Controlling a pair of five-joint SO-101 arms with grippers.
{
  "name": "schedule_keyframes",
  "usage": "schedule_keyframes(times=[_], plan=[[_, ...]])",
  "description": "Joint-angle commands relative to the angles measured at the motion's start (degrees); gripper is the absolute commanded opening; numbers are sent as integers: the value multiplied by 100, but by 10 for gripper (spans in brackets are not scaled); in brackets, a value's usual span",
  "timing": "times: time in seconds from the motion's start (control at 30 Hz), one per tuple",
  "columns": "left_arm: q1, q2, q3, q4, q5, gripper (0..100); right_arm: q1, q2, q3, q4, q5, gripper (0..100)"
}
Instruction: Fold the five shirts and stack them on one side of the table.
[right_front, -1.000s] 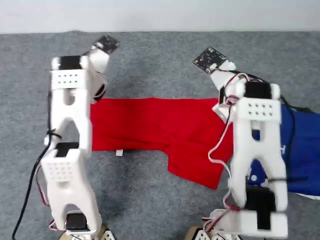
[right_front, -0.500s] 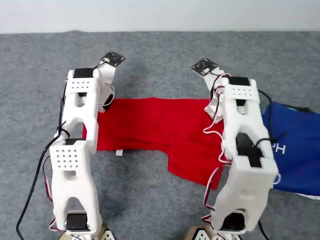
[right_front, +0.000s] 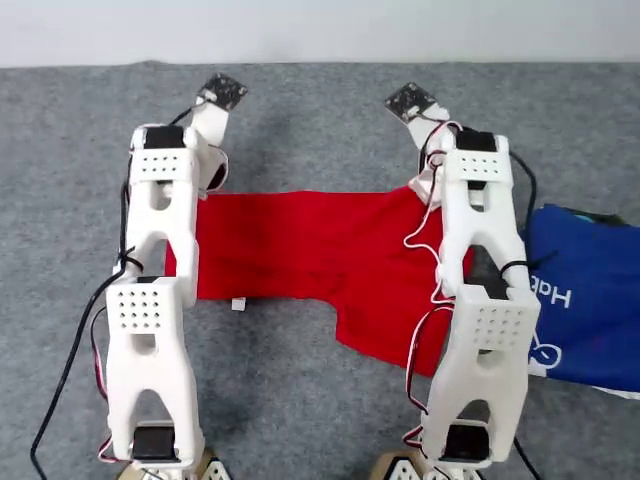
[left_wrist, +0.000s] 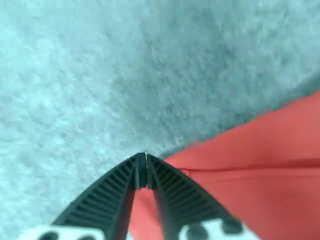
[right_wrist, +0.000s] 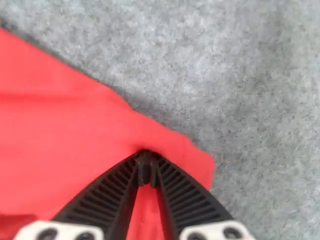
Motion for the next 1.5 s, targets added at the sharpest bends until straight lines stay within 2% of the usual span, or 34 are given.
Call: schedule_keyframes(times=[0.0, 0.17, 0.37, 0.5, 0.57, 0.77, 1.13, 1.47], plan=[[176, -97, -743, 589, 53, 5, -57, -400, -352, 198, -53, 9], [422, -44, -1262, 1495, 53, 5, -66, -681, -352, 875, -53, 9], [879, 352, -971, 1565, 53, 5, -66, -1051, -352, 1754, -62, 9], [923, 730, -1007, 2127, 53, 5, -40, -1385, -352, 2220, -62, 9], [862, 756, -804, 2145, 149, 5, -40, -1534, -352, 2396, -62, 9], [818, 97, 453, 2145, 281, 5, -31, -1851, -352, 2712, -53, 9], [1002, -2409, 3697, 2110, 255, 5, -22, -1895, -352, 2958, -62, 9], [967, -3455, 5376, 2110, 97, 5, -22, -1903, -352, 2976, -62, 9]])
